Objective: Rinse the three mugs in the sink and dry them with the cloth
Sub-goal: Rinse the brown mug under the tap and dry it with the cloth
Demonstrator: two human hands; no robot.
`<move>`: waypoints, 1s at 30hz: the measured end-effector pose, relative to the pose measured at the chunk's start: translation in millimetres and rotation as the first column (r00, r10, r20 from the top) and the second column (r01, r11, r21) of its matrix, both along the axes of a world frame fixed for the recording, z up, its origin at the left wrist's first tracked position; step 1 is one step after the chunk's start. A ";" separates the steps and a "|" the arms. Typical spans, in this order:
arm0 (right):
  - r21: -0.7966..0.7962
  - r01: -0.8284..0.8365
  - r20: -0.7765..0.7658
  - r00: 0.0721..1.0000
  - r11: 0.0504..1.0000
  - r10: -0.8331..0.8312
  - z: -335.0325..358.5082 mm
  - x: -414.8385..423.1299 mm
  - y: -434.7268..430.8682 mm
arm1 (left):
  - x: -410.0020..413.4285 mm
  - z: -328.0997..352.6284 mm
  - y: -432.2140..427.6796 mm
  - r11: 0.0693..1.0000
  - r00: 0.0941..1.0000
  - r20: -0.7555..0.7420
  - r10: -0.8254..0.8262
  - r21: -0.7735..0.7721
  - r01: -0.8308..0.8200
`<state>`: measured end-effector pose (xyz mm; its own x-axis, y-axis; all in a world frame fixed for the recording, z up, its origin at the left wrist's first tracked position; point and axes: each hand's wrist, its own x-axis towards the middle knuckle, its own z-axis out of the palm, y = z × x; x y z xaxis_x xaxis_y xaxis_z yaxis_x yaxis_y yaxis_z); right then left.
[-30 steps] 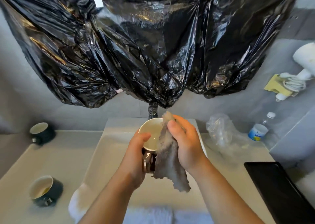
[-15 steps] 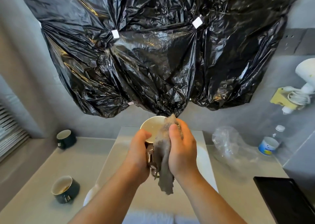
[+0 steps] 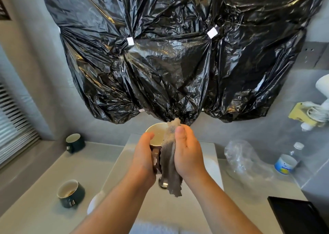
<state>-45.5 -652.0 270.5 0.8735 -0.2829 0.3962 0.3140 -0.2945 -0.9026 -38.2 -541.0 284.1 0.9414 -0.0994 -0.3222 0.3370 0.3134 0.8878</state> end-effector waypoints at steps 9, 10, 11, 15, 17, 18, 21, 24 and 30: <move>0.256 0.007 -0.479 0.870 0.967 0.120 -64.4 47.4 37.0 | 32.2 -67.0 101.0 0.958 0.964 -0.075 0.253 0.157 -0.239; 0.416 0.017 -0.528 0.818 0.909 0.226 -70.4 56.9 43.8 | 37.7 -73.8 112.8 0.952 0.958 -0.082 0.276 0.163 -0.260; 0.546 0.051 -0.548 0.777 0.836 0.311 -75.3 64.8 49.5 | 42.6 -79.6 122.2 0.945 0.952 -0.083 0.296 0.173 -0.278; 0.563 0.206 -0.599 0.769 0.800 0.223 -112.2 124.8 83.7 | 85.8 -113.2 164.5 0.935 0.936 -0.127 0.329 0.180 -0.304; 0.633 0.303 -0.595 0.779 0.713 0.197 -132.6 163.6 94.5 | 110.5 -130.3 181.5 0.939 0.936 -0.162 0.314 0.196 -0.281; 0.674 0.332 -0.588 0.782 0.660 0.207 -141.7 182.9 98.2 | 121.6 -138.8 189.0 0.942 0.939 -0.169 0.300 0.207 -0.264; 0.737 0.388 -0.586 0.775 0.554 0.237 -164.0 234.9 102.1 | 155.4 -159.5 205.2 0.956 0.949 -0.181 0.258 0.190 -0.223; 0.719 0.449 -0.629 0.745 0.530 0.221 -186.6 275.0 100.9 | 184.1 -172.2 211.2 0.962 0.947 -0.219 0.234 0.196 -0.192; 0.502 0.506 -0.709 0.705 0.701 -0.002 -215.6 309.2 97.9 | 218.4 -179.8 210.3 0.973 0.969 -0.186 0.160 0.193 -0.124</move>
